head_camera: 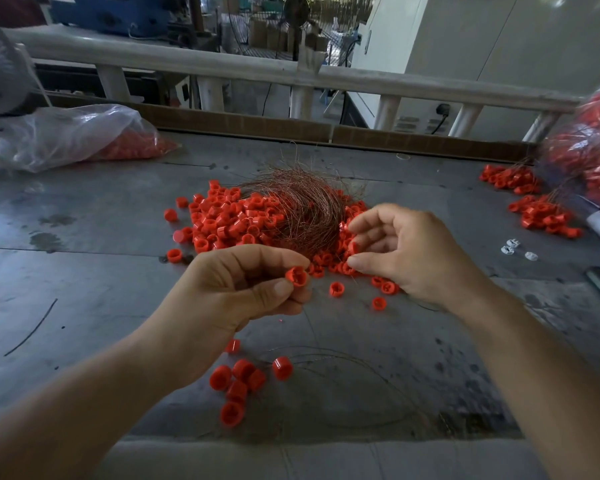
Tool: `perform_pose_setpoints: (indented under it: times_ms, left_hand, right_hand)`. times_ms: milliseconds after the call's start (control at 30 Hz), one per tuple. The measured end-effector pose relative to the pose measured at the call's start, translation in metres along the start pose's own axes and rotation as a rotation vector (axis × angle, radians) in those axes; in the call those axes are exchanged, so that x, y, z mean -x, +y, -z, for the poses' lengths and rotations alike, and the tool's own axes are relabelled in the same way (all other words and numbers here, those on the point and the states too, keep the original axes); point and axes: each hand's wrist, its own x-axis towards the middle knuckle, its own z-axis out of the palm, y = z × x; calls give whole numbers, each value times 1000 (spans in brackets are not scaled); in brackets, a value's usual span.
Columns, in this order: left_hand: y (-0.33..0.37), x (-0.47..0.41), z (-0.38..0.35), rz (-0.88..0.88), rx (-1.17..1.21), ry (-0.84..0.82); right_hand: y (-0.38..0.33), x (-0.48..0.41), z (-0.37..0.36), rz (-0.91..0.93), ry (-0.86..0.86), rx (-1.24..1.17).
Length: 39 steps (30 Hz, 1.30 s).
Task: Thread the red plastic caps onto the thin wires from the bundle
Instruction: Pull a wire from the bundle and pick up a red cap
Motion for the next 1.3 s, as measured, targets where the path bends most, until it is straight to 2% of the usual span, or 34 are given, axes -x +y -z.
perform_pose_setpoints:
  times_ms: [400, 633, 1300]
  left_hand:
    - [-2, -4, 0, 32, -88, -9]
    - [-1, -4, 0, 14, -73, 40]
    - [4, -4, -1, 17, -96, 75]
  right_hand:
    - [-21, 14, -16, 99, -208, -368]
    - [-22, 16, -25, 129, -231, -461]
    - [-22, 18, -30, 172, -158, -378]
